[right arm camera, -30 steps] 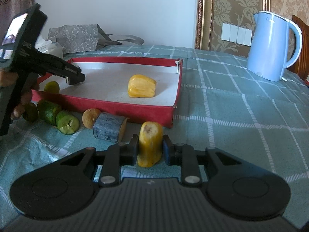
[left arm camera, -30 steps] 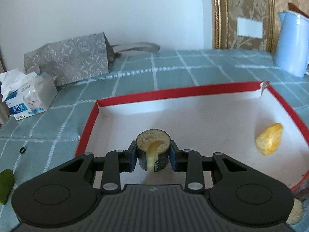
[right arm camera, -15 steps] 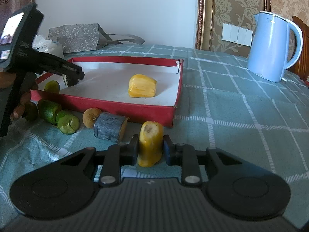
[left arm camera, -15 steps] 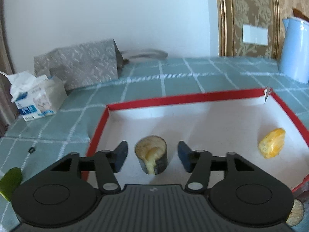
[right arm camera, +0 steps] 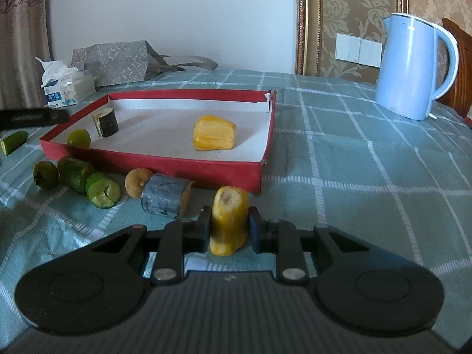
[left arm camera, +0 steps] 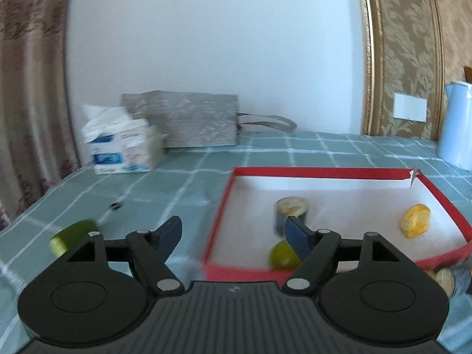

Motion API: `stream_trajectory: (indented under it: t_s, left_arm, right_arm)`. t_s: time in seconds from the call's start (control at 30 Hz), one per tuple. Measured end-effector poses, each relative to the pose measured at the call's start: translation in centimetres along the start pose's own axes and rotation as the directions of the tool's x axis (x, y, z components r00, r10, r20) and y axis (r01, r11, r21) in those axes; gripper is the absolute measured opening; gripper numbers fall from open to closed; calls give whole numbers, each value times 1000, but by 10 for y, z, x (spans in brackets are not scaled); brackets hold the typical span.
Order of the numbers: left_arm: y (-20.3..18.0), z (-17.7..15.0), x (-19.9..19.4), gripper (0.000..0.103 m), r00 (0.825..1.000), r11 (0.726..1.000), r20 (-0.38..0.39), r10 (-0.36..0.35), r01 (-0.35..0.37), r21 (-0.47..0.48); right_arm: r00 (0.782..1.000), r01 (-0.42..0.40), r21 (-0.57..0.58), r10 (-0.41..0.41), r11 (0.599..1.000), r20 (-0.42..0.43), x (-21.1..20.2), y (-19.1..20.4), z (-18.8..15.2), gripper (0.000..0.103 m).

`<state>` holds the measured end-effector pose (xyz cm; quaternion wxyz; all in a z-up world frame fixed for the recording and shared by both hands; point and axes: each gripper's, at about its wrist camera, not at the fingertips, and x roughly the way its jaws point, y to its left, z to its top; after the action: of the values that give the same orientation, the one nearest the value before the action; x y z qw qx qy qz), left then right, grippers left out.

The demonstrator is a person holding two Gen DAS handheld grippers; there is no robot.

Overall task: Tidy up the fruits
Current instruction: 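Lower the eggplant slice into the tray and open the left gripper, then carry the yellow jackfruit piece into the tray and open the right gripper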

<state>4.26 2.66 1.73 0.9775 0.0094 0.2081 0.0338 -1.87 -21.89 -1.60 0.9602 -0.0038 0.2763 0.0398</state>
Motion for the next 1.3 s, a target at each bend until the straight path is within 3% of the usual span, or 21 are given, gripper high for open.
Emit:
stream_trajectory:
  t_s: [0.27,0.37,0.63,0.87,1.03,1.3]
  left_arm:
    - [46,-17,-6,77,996,990,-93,-2,-12,-142]
    - [52,-20,-9,77,995,989,-94,33,-47,-143]
    - [53,-29,9,79,973,991,-223,56,-82,-107]
    - [48,-31,9,81,973,995,-225,52,-71,-76]
    - [46,-30,9,84,972,995,-228,54,-71,-69]
    - [43,-31,12,88,972,996,-228,59,-74,-56]
  right_arm:
    - [1000,15,24,-16,1000,14,-4,-4,-2,24]
    - [999,17,37,-18,999,28,-8,-7,-3,24]
    - [994,19,71,-27,997,110,-25,-11,2,24]
    - [989,8,-38,-2,999,145,-17,16,40,24]
    - [996,-55,-96,62,994,72,22,43,71,24]
    - [996,-75,-149,68,986,-56,84,82,86,24]
